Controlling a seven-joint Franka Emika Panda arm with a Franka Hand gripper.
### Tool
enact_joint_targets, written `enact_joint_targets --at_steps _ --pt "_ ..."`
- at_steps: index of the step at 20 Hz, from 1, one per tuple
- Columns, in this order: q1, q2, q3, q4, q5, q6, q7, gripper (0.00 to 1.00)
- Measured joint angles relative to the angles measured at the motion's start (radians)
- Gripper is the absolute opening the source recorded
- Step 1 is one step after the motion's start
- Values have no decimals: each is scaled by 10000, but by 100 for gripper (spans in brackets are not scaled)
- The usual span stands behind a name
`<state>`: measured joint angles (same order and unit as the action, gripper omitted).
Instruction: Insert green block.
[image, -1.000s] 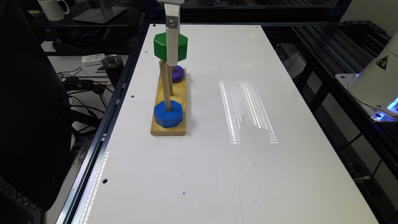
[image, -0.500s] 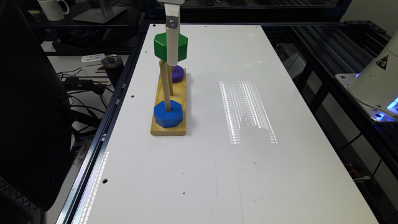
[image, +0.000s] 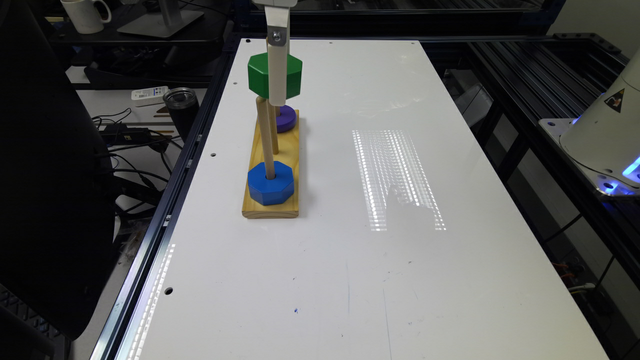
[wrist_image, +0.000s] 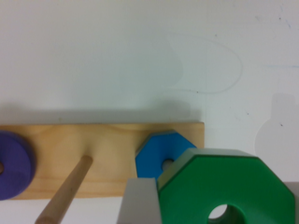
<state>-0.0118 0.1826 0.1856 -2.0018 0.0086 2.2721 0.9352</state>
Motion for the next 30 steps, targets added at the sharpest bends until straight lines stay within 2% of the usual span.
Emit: enact_joint_targets --at_steps 22,30 --pt "-32 274 -3 15 0 390 -20 0" --pt "-74 428 -5 185 0 539 -59 0"
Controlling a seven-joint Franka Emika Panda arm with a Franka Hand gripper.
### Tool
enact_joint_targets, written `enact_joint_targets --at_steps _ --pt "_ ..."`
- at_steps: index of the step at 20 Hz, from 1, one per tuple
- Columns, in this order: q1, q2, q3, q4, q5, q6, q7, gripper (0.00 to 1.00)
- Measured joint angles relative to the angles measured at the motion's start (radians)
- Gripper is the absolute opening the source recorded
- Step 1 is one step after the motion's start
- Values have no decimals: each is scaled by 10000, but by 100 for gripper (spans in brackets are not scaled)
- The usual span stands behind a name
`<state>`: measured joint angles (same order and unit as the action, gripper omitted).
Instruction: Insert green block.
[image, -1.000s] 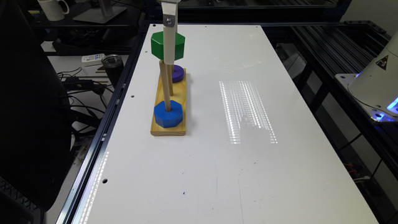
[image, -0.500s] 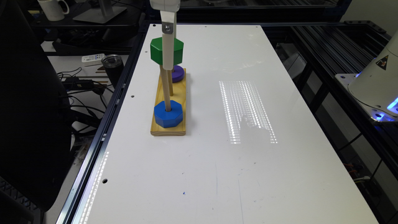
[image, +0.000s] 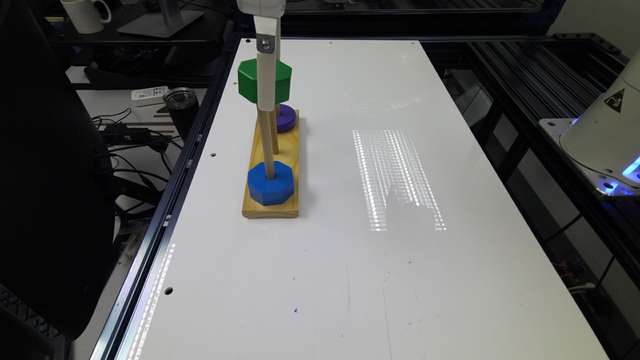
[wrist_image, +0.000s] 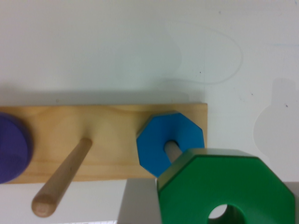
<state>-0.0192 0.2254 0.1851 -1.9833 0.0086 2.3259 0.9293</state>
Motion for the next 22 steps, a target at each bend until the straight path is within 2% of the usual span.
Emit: enact_joint_targets --at_steps 6,22 --pt "6 254 10 291 0 0 -13 0" --pt "17 289 46 336 0 0 -9 0"
